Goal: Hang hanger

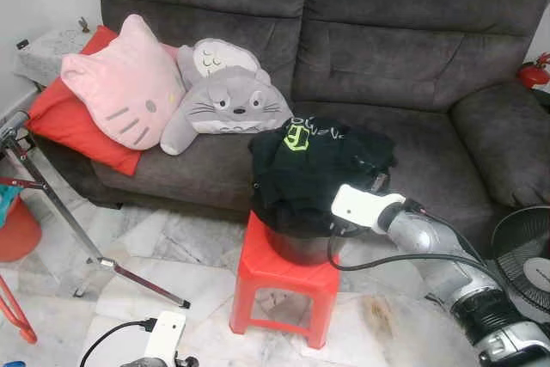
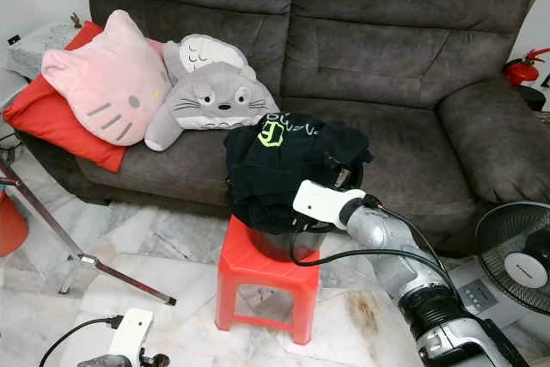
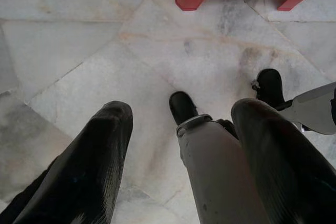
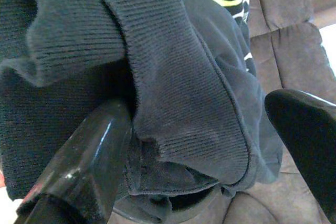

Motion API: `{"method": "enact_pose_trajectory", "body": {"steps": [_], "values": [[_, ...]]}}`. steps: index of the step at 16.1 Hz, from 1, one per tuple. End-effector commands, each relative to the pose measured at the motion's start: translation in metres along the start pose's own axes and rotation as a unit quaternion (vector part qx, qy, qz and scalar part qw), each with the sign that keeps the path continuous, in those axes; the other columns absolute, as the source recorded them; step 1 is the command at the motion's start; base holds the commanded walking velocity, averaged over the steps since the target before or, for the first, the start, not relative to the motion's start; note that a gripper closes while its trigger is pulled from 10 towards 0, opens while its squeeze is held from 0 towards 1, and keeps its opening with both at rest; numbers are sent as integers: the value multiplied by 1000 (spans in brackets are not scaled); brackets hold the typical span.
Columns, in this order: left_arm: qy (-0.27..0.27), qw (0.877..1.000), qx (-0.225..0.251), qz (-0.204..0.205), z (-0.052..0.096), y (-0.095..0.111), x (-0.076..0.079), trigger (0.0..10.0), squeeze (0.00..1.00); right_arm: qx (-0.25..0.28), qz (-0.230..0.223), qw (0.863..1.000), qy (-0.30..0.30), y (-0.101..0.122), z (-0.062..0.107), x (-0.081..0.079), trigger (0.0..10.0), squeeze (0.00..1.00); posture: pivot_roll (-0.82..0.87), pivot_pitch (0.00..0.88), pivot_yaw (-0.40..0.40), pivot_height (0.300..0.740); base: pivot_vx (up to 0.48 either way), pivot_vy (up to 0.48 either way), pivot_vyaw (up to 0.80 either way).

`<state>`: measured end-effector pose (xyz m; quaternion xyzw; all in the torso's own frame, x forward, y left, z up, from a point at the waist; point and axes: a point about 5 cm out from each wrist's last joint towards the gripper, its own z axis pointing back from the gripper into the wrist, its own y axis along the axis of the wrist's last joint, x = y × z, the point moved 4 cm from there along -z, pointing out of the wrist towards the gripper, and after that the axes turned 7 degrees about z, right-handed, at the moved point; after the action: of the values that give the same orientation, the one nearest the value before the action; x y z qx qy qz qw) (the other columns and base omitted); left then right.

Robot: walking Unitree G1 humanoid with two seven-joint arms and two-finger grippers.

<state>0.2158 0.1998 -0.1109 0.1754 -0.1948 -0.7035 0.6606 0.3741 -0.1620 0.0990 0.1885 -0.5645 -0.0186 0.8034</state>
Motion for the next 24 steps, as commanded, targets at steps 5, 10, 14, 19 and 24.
{"method": "enact_pose_trajectory", "body": {"steps": [5, 10, 14, 19, 24], "values": [[2, 1000, -5, 0, 0, -2, -1, 10000, 0, 6, 13, 999, -45, 4, -2, 18, 10000, 0, -152, 0, -47, 740, 0, 0, 0], [3, 1000, -4, -1, 0, -2, -1, 10000, 0, 5, 28, 994, -101, 6, -1, 37, 10000, 0, -151, 0, -48, 740, 0, 0, 0], [5, 1000, -2, -2, 0, -2, -1, 10000, 0, -15, 26, 990, -138, 0, 1, 50, 10000, 0, -151, 0, -47, 740, 0, 0, 0], [4, 1000, -3, -3, 0, -2, -1, 10000, 0, -49, -12, 997, -53, -13, -4, 15, 10000, 0, -150, 0, -46, 740, 0, 0, 0], [5, 1000, -3, -4, 0, -2, -2, 10000, 0, 16, -14, 999, -27, 9, -9, 10, 10000, 0, -149, 0, -45, 740, 0, 0, 0]]}}
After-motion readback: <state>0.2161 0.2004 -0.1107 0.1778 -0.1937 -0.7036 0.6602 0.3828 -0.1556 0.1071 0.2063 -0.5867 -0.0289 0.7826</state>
